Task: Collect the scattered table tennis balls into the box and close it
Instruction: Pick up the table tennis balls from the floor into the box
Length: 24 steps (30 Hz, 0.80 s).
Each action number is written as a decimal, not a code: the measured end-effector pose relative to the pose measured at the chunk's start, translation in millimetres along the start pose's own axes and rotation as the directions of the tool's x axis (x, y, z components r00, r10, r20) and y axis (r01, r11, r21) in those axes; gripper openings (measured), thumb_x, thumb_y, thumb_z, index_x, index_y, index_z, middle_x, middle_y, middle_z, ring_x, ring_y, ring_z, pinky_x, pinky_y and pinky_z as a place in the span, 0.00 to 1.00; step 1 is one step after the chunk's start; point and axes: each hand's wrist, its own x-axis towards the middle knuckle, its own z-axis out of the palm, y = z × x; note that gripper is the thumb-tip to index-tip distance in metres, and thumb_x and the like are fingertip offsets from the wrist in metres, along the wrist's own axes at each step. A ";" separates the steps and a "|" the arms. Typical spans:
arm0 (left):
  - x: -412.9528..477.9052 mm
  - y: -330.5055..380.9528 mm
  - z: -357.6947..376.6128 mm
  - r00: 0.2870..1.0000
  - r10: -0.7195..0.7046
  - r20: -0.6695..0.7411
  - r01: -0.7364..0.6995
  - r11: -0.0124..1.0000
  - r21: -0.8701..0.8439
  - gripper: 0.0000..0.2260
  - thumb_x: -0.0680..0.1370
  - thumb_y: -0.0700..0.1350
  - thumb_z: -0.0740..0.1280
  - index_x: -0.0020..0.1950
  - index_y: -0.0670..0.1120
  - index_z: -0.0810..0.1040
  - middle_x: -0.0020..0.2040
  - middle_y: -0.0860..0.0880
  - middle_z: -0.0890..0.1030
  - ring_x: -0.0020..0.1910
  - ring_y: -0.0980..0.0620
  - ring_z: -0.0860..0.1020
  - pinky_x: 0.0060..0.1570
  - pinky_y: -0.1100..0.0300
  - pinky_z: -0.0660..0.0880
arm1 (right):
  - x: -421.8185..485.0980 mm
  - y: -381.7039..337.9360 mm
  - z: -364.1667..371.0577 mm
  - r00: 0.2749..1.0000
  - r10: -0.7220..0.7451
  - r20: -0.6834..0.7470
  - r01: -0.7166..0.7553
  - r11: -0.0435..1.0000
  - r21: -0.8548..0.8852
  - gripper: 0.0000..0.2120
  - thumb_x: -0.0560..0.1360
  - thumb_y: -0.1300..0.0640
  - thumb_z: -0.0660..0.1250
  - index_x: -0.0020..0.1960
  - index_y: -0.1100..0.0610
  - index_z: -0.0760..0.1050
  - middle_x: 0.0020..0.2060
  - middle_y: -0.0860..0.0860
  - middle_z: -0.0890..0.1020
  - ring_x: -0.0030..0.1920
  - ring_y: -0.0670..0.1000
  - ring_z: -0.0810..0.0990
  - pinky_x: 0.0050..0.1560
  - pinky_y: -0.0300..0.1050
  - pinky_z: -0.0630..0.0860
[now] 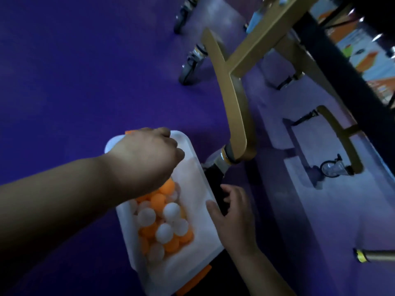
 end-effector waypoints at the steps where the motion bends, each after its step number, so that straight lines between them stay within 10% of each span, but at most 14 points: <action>1: -3.1 -4.5 -5.1 1.000 -0.014 0.000 0.014 1.000 -0.013 0.04 0.69 0.44 0.69 0.36 0.50 0.75 0.32 0.52 0.76 0.38 0.48 0.74 0.31 0.53 0.74 | 2.1 -3.9 1.2 0.994 0.066 0.085 -0.063 0.997 -0.033 0.26 0.71 0.45 0.68 0.66 0.48 0.65 0.51 0.39 0.72 0.49 0.41 0.74 0.47 0.40 0.74; 5: -10.7 -19.3 -23.1 0.995 -0.051 0.087 0.053 0.998 -0.025 0.04 0.76 0.44 0.61 0.48 0.50 0.74 0.44 0.51 0.77 0.50 0.48 0.72 0.37 0.55 0.70 | 9.0 -28.2 1.4 0.971 0.143 0.193 -0.131 0.989 -0.074 0.25 0.74 0.50 0.67 0.67 0.50 0.61 0.42 0.42 0.76 0.42 0.42 0.76 0.39 0.39 0.74; 12: -5.6 -38.9 -36.3 0.966 -0.168 0.196 0.191 0.976 -0.104 0.05 0.76 0.40 0.60 0.44 0.50 0.67 0.33 0.51 0.60 0.47 0.50 0.68 0.34 0.56 0.61 | 17.9 -72.8 4.5 0.975 0.006 0.223 0.004 0.999 -0.046 0.11 0.76 0.52 0.64 0.48 0.36 0.68 0.43 0.40 0.80 0.44 0.41 0.80 0.45 0.49 0.81; 19: -17.9 -54.4 -41.2 0.904 -0.400 0.149 0.426 0.857 -0.289 0.12 0.78 0.43 0.58 0.60 0.51 0.74 0.47 0.47 0.76 0.54 0.46 0.72 0.38 0.57 0.64 | 41.4 -125.6 17.5 0.962 -0.036 0.270 0.051 0.998 -0.046 0.11 0.77 0.52 0.64 0.59 0.50 0.73 0.46 0.42 0.78 0.44 0.38 0.76 0.46 0.41 0.76; 24: -48.2 -57.2 -58.3 0.904 -0.385 0.186 0.418 0.889 -0.188 0.08 0.76 0.44 0.61 0.53 0.48 0.76 0.46 0.48 0.79 0.51 0.45 0.74 0.34 0.57 0.62 | 43.1 -166.7 15.0 0.943 -0.053 0.328 0.069 0.997 -0.037 0.12 0.77 0.53 0.63 0.60 0.52 0.72 0.49 0.46 0.80 0.49 0.46 0.78 0.49 0.44 0.75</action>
